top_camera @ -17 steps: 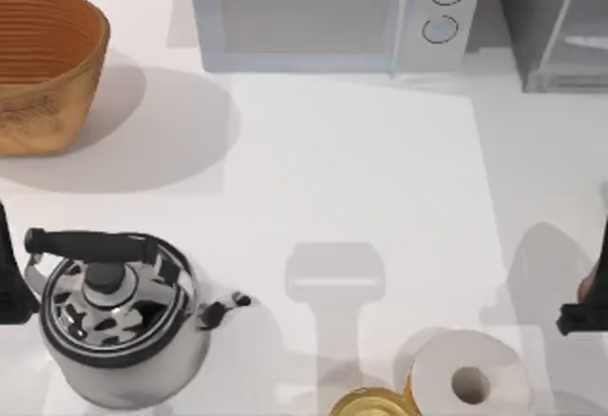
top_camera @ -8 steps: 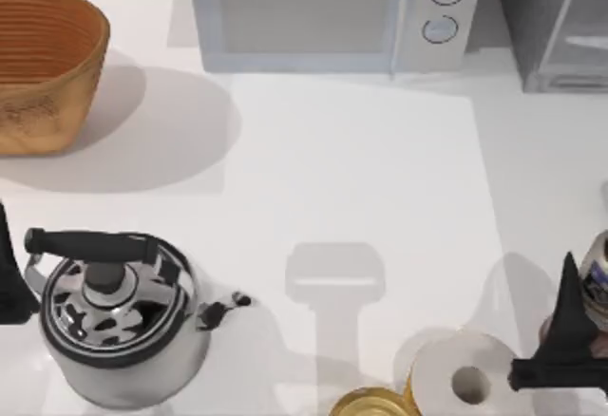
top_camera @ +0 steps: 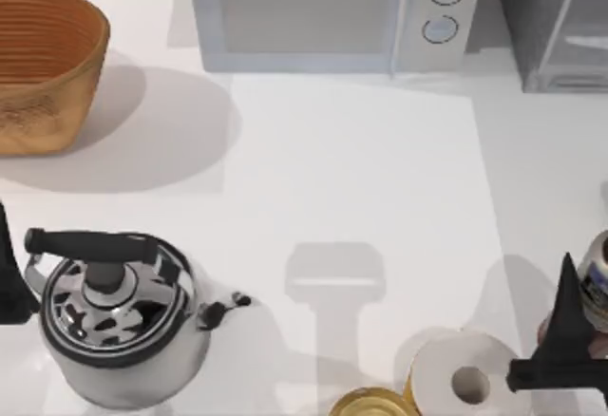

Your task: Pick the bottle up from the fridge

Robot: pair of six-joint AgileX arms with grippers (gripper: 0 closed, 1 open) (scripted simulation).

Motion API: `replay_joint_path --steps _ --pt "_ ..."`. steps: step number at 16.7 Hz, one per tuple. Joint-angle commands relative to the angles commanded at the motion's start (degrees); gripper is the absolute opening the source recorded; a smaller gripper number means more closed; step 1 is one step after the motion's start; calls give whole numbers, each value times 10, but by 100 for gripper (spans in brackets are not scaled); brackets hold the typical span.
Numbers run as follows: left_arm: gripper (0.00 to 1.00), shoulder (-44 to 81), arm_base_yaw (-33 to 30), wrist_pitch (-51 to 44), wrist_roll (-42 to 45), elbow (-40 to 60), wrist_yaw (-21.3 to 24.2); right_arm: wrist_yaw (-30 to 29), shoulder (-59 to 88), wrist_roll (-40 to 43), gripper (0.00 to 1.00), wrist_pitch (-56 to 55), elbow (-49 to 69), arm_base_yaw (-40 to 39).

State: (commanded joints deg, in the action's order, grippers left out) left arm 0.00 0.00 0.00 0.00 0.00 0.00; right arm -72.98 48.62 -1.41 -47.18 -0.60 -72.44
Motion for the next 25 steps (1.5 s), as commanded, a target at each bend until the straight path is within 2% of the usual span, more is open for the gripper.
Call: replay_joint_path --steps 4,11,17,23,25 --pt "100 0 0 0 0 0 0 59 88 -7 0 -83 -3 70" --pt "100 0 0 0 0 0 0 170 365 -16 0 -329 -8 185" --pt "100 0 0 0 0 0 0 181 479 4 0 -489 -11 187" --pt "100 0 0 0 0 0 0 179 482 7 0 -502 -10 185" --pt "100 0 0 0 0 0 0 179 482 7 15 -502 -10 185"
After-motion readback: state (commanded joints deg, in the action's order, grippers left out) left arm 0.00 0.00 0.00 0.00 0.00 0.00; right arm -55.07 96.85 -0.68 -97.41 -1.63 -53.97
